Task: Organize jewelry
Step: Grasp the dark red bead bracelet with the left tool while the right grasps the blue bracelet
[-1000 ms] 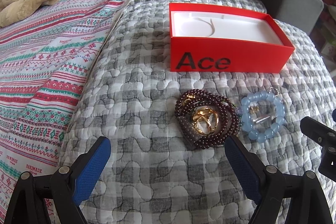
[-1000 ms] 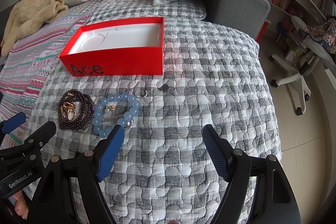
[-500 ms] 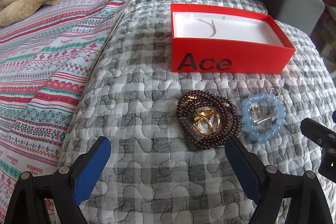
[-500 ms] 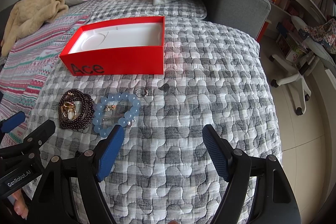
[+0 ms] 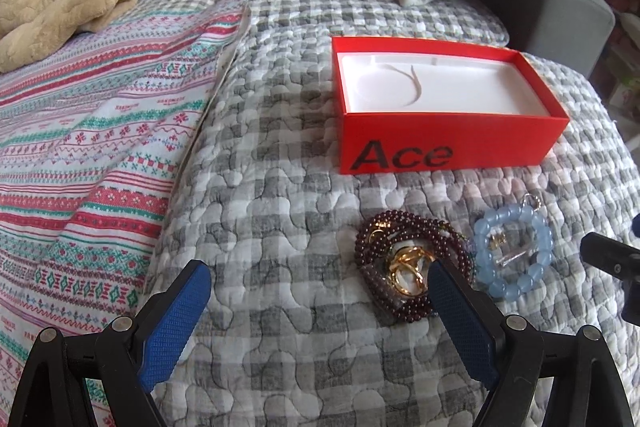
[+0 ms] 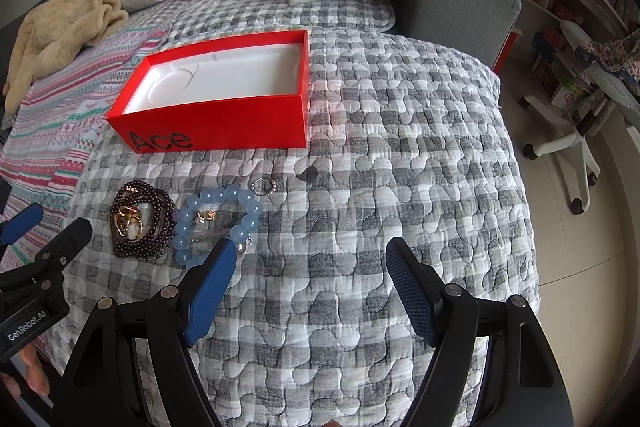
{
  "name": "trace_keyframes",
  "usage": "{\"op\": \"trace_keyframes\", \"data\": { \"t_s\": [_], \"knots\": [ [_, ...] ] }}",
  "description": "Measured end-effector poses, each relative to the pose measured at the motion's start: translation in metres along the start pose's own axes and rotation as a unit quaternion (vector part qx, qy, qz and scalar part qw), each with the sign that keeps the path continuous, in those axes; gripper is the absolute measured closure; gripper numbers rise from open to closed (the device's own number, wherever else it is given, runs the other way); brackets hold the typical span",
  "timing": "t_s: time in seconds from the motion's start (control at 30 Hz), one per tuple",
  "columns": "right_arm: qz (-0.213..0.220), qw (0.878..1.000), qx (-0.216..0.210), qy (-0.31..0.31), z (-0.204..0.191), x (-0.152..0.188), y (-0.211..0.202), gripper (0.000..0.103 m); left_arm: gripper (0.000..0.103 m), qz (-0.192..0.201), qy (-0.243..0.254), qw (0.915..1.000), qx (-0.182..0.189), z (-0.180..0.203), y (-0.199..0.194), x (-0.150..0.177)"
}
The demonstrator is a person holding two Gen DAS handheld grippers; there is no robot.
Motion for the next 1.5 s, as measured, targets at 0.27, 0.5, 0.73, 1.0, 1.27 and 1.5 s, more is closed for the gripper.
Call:
{"op": "trace_keyframes", "data": {
  "t_s": [0.27, 0.5, 0.73, 1.0, 1.27, 1.5],
  "knots": [
    [-0.068, 0.987, -0.132, 0.056, -0.005, -0.021, 0.024, 0.024, 0.051, -0.074, -0.117, 0.9809, 0.137, -0.019, 0.035, -0.014],
    [-0.081, 0.981, -0.164, 0.059, -0.020, -0.022, 0.029, 0.061, 0.083, -0.113, -0.122, 0.9726, 0.162, -0.008, 0.056, -0.003],
    [-0.104, 0.975, -0.181, 0.081, -0.022, -0.023, 0.050, 0.085, 0.090, -0.116, -0.105, 0.9749, 0.158, -0.001, 0.057, -0.001],
    [-0.102, 0.975, -0.183, 0.074, -0.033, -0.023, 0.052, 0.091, 0.090, -0.121, -0.113, 0.9722, 0.166, 0.001, 0.059, 0.000],
    [-0.078, 0.978, -0.182, 0.071, -0.037, -0.023, 0.034, 0.091, 0.090, -0.125, -0.101, 0.9738, 0.161, 0.005, 0.055, 0.006],
    [-0.077, 0.979, -0.176, 0.067, -0.033, -0.018, 0.033, 0.091, 0.088, -0.122, -0.078, 0.9792, 0.142, 0.012, 0.054, 0.008]
  ]
}}
Point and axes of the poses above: each gripper's, at about its wrist camera, not at the fingertips, and y roughly the way its jaws point, z to its right, x to its underside, the point moved 9 cm from there along y, roughly the way its jaws point, and after that the axes turned 4 degrees about x, right-handed, at the moved point
